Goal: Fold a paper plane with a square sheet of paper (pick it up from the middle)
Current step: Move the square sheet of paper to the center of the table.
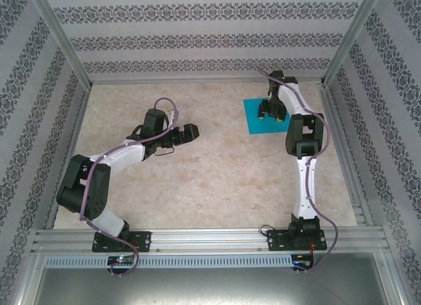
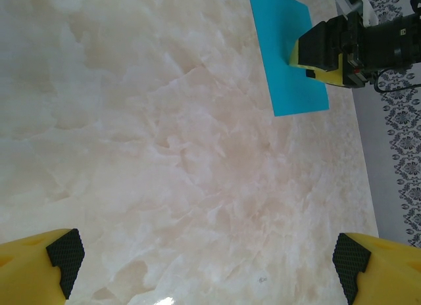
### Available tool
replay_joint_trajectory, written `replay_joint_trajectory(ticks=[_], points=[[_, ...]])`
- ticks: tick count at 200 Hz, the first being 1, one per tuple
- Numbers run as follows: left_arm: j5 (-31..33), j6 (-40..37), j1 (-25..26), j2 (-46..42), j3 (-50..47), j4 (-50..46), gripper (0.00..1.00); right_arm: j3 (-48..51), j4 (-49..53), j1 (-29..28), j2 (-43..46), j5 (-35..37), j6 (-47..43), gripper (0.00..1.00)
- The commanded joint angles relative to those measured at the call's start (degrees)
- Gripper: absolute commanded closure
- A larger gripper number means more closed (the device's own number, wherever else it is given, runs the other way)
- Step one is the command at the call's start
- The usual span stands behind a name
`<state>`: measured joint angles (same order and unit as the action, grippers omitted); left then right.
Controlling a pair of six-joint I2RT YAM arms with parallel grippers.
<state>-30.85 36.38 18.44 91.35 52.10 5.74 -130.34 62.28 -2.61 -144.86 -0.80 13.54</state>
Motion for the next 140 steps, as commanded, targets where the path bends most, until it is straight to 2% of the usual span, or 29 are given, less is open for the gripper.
replay_joint_trajectory(ticks=[1, 73, 82, 85, 102, 121, 140], points=[[0.3, -1.4, 0.5, 0.2, 0.6, -0.8, 0.00, -3.3, 6.6, -3.1, -2.8, 3.7, -2.7, 0.33], [0.4, -3.0, 0.4, -0.6, -0.8, -0.7, 0.00, -1.5, 11.1, -7.1, -0.6, 8.7, -4.1, 0.24], [0.3, -2.9, 0.3, -0.8, -1.2, -0.4, 0.00, -1.2, 11.6, -7.6, -0.3, 9.4, -4.1, 0.23], [0.3, -2.9, 0.3, -0.9, -1.4, -0.4, 0.00, -1.2, 11.9, -7.8, -0.1, 9.4, -4.1, 0.27], [0.3, -2.9, 0.1, -1.7, -2.2, 0.0, 0.00, 0.7, 10.2, -8.0, 1.5, 2.5, -2.5, 0.35], [0.1, -3.3, -0.2, -2.7, -2.8, -0.4, 0.00, 3.3, 7.3, -8.8, 2.3, -1.8, 0.0, 0.36], [0.3, -4.2, -0.7, -4.1, -3.3, -1.5, 0.00, 3.5, 7.3, -10.2, 1.9, -1.7, 1.3, 0.36]])
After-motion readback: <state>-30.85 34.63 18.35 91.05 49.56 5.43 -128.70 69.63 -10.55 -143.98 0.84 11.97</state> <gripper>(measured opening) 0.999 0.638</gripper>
